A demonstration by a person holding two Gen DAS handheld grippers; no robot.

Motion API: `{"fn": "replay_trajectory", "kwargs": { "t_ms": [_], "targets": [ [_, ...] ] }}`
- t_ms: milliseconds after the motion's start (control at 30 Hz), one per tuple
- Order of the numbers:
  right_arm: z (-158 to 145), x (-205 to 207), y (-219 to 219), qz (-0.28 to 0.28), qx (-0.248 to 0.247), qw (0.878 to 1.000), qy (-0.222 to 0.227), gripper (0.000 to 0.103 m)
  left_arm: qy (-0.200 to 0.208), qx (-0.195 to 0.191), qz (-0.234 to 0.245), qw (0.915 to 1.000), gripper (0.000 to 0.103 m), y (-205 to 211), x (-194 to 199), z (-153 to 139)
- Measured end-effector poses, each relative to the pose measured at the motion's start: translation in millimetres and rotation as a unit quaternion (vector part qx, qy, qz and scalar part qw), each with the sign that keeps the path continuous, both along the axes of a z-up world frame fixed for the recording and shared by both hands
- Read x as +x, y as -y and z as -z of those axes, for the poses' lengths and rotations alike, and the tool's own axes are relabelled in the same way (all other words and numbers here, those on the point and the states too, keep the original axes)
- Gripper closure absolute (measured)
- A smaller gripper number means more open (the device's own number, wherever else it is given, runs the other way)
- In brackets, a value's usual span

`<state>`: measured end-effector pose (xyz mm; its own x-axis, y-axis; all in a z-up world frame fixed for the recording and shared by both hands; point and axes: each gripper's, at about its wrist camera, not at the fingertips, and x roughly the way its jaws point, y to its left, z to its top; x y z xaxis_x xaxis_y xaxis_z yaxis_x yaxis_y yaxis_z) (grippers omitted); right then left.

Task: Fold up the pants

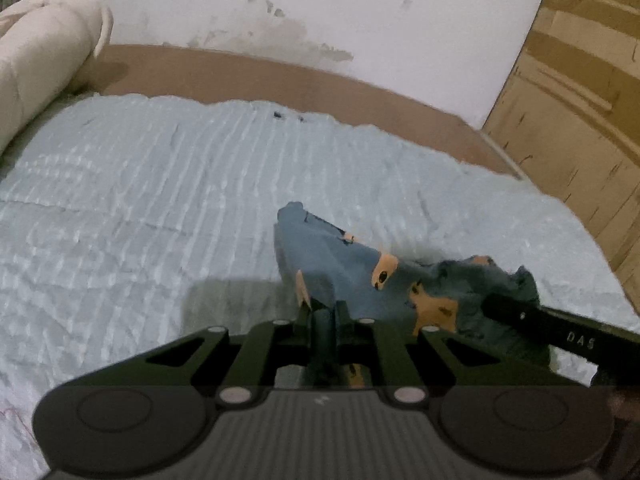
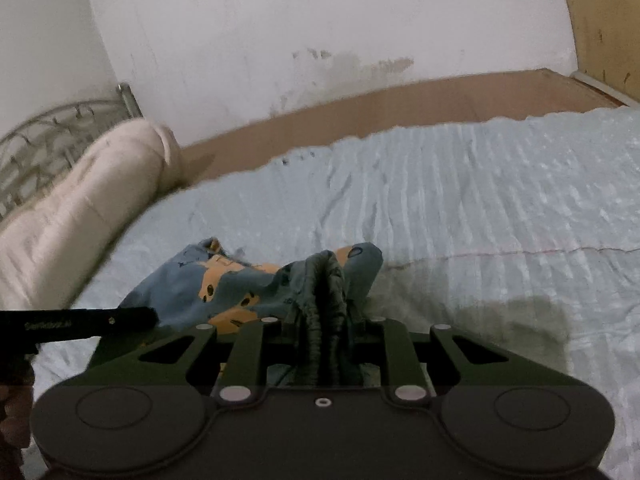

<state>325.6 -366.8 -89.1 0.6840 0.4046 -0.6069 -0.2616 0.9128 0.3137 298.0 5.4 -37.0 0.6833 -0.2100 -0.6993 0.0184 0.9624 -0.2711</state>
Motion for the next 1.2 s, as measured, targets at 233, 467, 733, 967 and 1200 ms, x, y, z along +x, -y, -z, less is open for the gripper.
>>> {"fn": "replay_trajectory", "kwargs": {
  "t_ms": [233,467,733,967,1200],
  "targets": [
    [6,-2,-2,0.002,-0.015,1.0,0.0,0.072,-0.002,0.013,-0.001,0.9999,0.078,4,-3,0],
    [-5,-24,0,0.038,-0.059,0.997,0.024,0.035,0.01,0.033,-0.023,0.9991,0.017,4,-20,-16],
    [-43,-87,12,0.056,-0.049,0.993,0.092,0.001,0.078,0.077,-0.033,0.9935,0.0,10,-76,-60],
    [-73,-152,22,0.06,-0.036,0.988,0.136,0.001,0.128,0.127,-0.034,0.983,0.0,23,-136,-85],
    [-75,-221,26,0.064,-0.038,0.987,0.145,0.001,0.15,0.136,-0.002,0.9793,0.0,34,-191,-84]
  ]
}}
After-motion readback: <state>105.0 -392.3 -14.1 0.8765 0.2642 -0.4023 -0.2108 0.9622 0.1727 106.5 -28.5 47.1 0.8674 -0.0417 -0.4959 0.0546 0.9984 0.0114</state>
